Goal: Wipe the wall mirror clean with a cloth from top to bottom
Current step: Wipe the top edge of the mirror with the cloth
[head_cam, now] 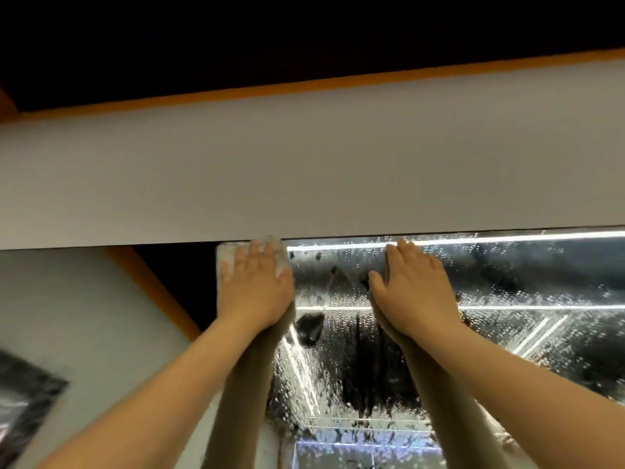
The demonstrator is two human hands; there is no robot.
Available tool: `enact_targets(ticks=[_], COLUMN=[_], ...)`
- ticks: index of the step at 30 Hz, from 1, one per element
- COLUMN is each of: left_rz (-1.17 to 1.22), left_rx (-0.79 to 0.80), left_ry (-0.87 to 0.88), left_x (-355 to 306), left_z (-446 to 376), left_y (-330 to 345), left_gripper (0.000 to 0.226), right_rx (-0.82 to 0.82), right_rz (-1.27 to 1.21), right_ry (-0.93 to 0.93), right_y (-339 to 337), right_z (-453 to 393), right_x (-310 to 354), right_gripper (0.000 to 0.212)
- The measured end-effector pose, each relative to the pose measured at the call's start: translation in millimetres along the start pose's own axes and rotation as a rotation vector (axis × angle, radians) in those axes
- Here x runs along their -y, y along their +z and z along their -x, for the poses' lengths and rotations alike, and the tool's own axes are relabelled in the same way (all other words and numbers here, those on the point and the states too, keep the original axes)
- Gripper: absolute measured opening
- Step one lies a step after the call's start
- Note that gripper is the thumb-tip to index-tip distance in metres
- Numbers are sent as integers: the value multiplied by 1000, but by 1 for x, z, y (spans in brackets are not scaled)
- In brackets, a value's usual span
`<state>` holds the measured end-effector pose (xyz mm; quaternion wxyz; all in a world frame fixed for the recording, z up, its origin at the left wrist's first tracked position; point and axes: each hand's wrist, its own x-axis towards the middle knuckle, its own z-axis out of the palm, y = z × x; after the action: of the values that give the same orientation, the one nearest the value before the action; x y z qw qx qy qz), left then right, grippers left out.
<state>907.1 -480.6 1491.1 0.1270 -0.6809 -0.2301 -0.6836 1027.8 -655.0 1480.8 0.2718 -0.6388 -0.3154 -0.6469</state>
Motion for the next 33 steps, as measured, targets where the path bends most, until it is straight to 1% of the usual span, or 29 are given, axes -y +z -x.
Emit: enact_targets(ticks=[2,4,6,8,9,10,13,15,17,18,20,23,26,27,29,31,33], left_rz=[-30,-28,-42,-158,-188,-188,-113,-39,-3,-3,-18,-38,-27,-33,-44,-57,-64], left_rx=[22,45,61,24,18,27,26,26,19,4,-15,41,124,152,161,122,87], left_ry=[118,188,264,335,310,241,35,-61,-110,-90,24,186,282,285,204,111,56], left_x=[-38,-55,-44,-11,11,34,80,78,57,42,10,-26,-8,7,41,62,63], left_z=[6,11,9,0,-6,-12,-21,-22,-19,-16,-7,2,-12,-18,-29,-33,-31], left_y=[4,1,-4,-7,-8,-9,-12,-10,-9,-10,-11,-5,-4,-7,-15,-17,-11], left_gripper=[60,59,57,58,60,61,62,61,62,62,60,60,62,62,60,59,58], right_rx=[-4,-2,-1,4,9,14,7,0,-11,-15,-21,-23,-30,-33,-40,-40,-43], right_rz=[-2,1,5,5,4,4,-8,-10,-12,-13,-11,-9,-7,-8,-17,-21,-22], right_ry=[2,3,1,0,1,3,8,5,2,2,3,11,2,0,-1,0,3], right_y=[0,0,0,-1,-1,-1,0,0,1,0,0,-1,0,1,1,1,1], right_z=[0,-1,-1,-1,-1,-1,-1,0,0,0,1,2,2,1,0,1,1], right_x=[0,1,0,-1,-1,-1,-2,-2,-2,-2,-1,0,-1,-2,-2,-2,-1], right_gripper=[62,63,64,63,63,63,63,63,62,62,61,61,60,60,60,60,59])
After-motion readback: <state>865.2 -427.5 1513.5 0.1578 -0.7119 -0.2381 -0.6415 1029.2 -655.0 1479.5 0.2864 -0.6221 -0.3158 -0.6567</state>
